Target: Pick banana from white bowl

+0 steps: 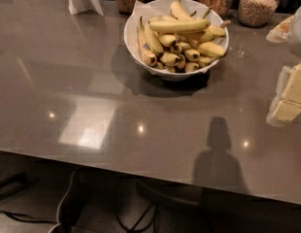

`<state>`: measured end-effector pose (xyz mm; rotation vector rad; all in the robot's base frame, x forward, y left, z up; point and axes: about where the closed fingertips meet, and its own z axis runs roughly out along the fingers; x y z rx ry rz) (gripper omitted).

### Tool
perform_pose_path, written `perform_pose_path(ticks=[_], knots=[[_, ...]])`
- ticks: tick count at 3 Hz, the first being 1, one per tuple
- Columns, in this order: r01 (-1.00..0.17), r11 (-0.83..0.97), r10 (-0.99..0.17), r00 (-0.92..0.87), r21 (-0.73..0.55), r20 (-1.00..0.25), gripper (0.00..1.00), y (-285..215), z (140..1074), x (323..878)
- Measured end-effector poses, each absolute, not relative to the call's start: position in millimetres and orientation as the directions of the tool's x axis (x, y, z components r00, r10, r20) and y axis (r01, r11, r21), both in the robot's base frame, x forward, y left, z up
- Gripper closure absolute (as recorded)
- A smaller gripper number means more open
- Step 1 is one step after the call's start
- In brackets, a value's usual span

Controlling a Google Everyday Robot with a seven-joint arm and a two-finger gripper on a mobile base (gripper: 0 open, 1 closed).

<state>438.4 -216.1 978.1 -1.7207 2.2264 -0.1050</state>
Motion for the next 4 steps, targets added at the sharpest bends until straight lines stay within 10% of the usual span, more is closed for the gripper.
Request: perform_pose_path(ticks=[4], knots=[[-0.836, 0.158, -0.872, 0.131, -0.525, -0.472, 0.0, -160.7, 996.9, 514.4]])
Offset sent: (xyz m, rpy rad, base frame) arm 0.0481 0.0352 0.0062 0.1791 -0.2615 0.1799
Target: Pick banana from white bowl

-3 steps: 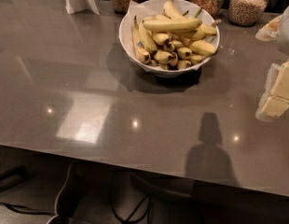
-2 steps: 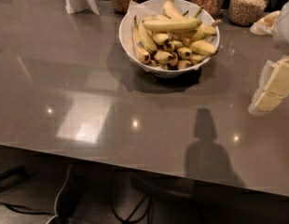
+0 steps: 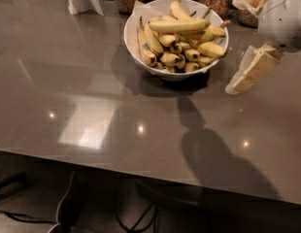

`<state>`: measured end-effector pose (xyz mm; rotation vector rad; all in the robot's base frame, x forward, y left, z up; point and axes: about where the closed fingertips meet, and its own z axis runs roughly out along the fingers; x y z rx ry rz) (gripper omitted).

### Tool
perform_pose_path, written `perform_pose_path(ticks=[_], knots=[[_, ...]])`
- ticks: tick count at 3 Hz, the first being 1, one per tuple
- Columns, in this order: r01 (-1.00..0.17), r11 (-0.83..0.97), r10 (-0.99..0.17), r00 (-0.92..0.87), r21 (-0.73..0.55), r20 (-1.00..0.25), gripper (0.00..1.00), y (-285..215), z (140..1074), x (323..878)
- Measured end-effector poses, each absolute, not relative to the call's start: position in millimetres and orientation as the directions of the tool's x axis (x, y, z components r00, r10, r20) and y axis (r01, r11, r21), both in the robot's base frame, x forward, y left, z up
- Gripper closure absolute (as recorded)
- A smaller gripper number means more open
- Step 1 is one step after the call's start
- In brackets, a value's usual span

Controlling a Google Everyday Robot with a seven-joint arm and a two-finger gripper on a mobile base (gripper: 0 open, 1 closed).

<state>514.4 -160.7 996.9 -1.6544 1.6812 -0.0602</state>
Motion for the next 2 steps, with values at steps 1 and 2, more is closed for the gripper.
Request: perform_pose_path(ticks=[1, 2], knots=[[-0.779, 0.115, -0.843, 0.252, -0.617, -0.475, 0.0, -138.5, 1013.5, 549.0], [-0.778, 0.115, -0.843, 0.252, -0.617, -0.475, 0.0, -138.5, 1013.5, 549.1]])
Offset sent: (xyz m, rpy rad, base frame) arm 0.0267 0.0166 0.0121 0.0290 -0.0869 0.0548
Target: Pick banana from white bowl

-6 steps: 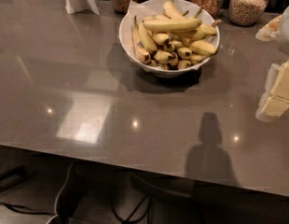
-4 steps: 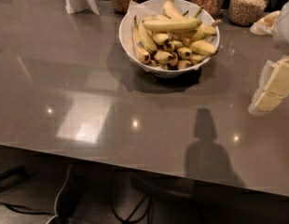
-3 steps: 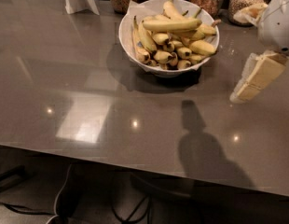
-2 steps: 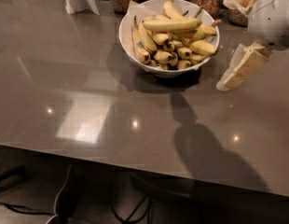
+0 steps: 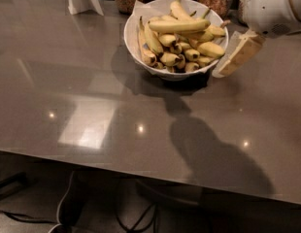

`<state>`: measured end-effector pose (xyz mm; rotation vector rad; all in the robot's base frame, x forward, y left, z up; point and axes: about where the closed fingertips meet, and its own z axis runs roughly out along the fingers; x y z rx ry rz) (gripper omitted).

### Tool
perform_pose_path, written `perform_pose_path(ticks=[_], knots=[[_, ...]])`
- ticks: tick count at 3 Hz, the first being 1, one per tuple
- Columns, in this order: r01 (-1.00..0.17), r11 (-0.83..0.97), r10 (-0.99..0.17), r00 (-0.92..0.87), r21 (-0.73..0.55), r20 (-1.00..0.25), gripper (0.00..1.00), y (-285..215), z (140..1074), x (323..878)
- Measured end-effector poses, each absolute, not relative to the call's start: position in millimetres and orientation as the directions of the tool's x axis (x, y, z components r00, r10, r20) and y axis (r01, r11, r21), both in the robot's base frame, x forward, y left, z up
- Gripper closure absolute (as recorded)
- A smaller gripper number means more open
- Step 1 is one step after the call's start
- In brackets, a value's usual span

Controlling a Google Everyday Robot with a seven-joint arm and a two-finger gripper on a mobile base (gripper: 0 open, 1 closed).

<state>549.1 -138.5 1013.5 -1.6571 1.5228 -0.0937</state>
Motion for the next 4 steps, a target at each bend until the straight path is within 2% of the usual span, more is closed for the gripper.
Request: perform_pose_path(ticks=[1, 2, 3, 4], knots=[[-0.733, 0.068, -0.843, 0.32, -0.677, -0.432, 0.0, -135.8, 1013.4, 563.5], [-0.68, 0.032, -0.835, 0.384, -0.733, -0.393, 0.19, -130.8, 1011.4, 588.4], [-0.638, 0.011, -0.822, 0.432, -0.77, -0.37, 0.41, -124.7, 1009.7, 609.5], [-0.611, -0.001, -0.809, 0.465, -0.792, -0.359, 0.44, -118.8, 1007.0, 625.8]])
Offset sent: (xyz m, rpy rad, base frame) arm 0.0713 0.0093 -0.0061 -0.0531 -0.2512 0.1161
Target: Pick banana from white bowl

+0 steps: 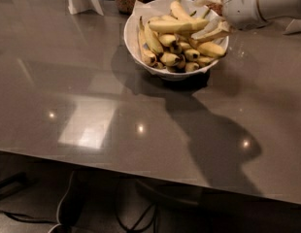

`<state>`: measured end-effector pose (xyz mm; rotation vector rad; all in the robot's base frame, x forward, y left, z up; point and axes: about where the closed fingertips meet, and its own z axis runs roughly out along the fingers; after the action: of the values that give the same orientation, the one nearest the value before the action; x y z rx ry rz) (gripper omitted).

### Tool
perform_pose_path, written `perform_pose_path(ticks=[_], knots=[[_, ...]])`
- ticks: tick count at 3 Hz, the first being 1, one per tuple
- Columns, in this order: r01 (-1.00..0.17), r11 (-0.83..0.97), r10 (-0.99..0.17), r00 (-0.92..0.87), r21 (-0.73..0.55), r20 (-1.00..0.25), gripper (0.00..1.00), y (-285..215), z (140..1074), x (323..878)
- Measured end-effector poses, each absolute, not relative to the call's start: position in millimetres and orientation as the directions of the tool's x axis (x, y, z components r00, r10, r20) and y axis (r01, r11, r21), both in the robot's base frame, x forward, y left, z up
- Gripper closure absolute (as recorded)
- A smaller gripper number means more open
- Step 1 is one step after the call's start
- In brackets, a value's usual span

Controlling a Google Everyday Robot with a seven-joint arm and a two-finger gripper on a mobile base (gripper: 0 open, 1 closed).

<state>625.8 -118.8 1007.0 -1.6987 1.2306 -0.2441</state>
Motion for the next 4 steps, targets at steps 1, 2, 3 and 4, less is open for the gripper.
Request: perform_pose_path(ticks=[1, 2, 3, 4], knots=[[-0.593, -0.008, -0.793, 0.495, -0.805, -0.356, 0.42, -110.3, 998.3, 644.9], [-0.615, -0.017, -0.789, 0.493, -0.789, -0.367, 0.47, -103.4, 969.0, 669.0], [-0.615, -0.018, -0.789, 0.493, -0.788, -0.367, 0.47, -103.1, 967.9, 670.4], [-0.606, -0.017, -0.791, 0.494, -0.796, -0.36, 0.66, -102.6, 970.0, 673.4]])
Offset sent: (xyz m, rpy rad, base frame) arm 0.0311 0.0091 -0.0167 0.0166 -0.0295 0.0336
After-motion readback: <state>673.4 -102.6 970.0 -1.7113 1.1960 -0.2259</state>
